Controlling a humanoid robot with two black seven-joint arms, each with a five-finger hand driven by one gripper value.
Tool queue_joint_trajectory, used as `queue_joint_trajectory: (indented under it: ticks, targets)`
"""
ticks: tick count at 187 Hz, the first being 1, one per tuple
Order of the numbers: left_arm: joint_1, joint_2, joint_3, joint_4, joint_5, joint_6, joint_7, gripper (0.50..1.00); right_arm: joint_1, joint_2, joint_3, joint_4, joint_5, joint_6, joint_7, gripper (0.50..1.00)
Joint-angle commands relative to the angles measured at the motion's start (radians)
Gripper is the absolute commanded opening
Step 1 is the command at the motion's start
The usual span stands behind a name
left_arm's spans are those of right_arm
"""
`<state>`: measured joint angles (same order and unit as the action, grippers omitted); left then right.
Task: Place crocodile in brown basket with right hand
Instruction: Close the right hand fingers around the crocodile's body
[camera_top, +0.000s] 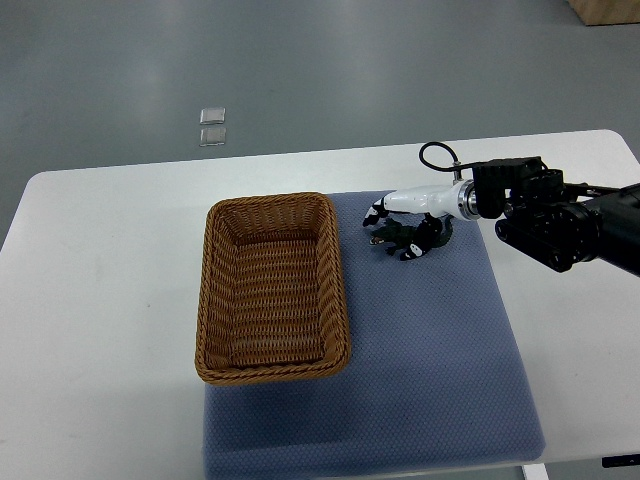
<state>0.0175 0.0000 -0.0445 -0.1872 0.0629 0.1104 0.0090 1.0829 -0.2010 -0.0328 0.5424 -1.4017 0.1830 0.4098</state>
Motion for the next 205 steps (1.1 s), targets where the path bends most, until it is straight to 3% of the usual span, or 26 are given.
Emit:
queue_joint_trajectory:
  ticks: [1, 99, 133, 160, 171, 205]
  targets:
    - [0.001, 0.0, 0.0, 0.0, 0.0, 0.0, 0.0, 1.0, 0.003, 0.0, -0.013, -0.001, 0.001, -0.01, 0.0, 0.782]
    - [-0.001, 0.0, 0.0, 0.0, 0.0, 0.0, 0.0, 1.0, 0.02, 0.0, -0.013, -0.001, 0.001, -0.01, -0.002, 0.778]
    - [-0.001, 0.0, 0.0, 0.0, 0.0, 0.0, 0.0, 1.0, 0.019, 0.0, -0.015, -0.001, 0.001, -0.008, -0.002, 0.756]
    - [0.001, 0.0, 0.0, 0.0, 0.0, 0.0, 0.0, 1.0, 0.02, -0.002, -0.015, 0.001, 0.001, -0.007, -0.002, 0.717]
    - [-0.001, 0.0, 0.0, 0.0, 0.0, 0.0, 0.0, 1.0, 0.02, -0.002, -0.015, 0.001, 0.001, -0.005, -0.002, 0.658]
    - [0.001, 0.0, 0.0, 0.0, 0.0, 0.0, 0.0, 1.0, 0.022, -0.003, -0.015, 0.001, 0.001, -0.003, 0.004, 0.568]
